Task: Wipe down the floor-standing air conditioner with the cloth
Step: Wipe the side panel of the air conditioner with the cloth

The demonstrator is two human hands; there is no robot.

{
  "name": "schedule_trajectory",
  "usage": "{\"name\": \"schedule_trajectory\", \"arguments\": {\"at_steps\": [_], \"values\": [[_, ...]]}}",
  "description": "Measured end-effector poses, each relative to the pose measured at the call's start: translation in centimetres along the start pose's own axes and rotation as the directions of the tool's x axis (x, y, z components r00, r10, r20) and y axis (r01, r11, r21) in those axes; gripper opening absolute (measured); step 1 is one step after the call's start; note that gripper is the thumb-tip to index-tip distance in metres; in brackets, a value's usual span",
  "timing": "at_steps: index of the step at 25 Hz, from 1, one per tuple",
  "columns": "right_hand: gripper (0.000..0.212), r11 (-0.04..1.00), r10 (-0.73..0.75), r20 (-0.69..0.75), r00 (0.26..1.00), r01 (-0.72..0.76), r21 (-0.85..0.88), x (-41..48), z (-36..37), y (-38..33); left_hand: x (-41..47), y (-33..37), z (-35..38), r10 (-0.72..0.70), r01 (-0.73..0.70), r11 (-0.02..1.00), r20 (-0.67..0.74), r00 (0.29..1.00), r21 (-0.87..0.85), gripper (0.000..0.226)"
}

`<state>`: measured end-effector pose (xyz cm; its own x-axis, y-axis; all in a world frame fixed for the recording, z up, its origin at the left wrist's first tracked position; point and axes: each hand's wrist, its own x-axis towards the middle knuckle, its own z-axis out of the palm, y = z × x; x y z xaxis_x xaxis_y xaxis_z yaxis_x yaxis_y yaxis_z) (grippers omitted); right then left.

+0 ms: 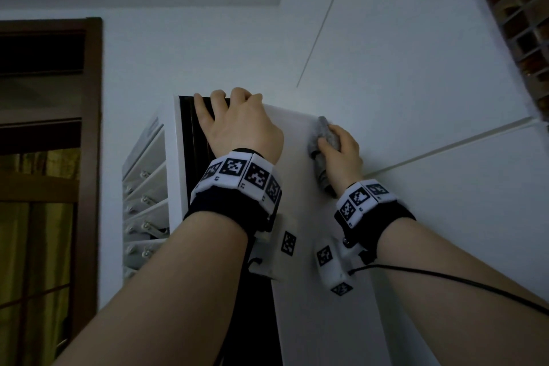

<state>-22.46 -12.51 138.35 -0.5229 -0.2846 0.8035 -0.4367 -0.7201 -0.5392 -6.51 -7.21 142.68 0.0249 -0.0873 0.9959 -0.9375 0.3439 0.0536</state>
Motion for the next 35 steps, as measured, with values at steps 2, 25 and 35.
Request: {"name": "schedule_trajectory", "arguments": {"at_steps": [2,25,35], "values": [[0.036,0.994,-0.103,0.036,0.994,0.102,0.04,-1.0,0.2,0.2,-0.1,-0.1,0.0,0.002,-0.002,1.0,-0.006,1.0,-0.008,0.043],[0.039,1.0,0.019,-0.067,0.998,-0.02,-0.021,-4.2,-0.3,0.4,-2.6,-0.6,0.1,0.067,-0.07,0.995,0.044,0.997,0.064,0.059],[0.044,0.988,0.015,0.084,0.996,-0.002,-0.152,-6.2,0.1,-0.6,-3.8,-1.1,-0.4,0.1,-0.1,0.995,0.072,0.992,-0.002,0.061]]}}
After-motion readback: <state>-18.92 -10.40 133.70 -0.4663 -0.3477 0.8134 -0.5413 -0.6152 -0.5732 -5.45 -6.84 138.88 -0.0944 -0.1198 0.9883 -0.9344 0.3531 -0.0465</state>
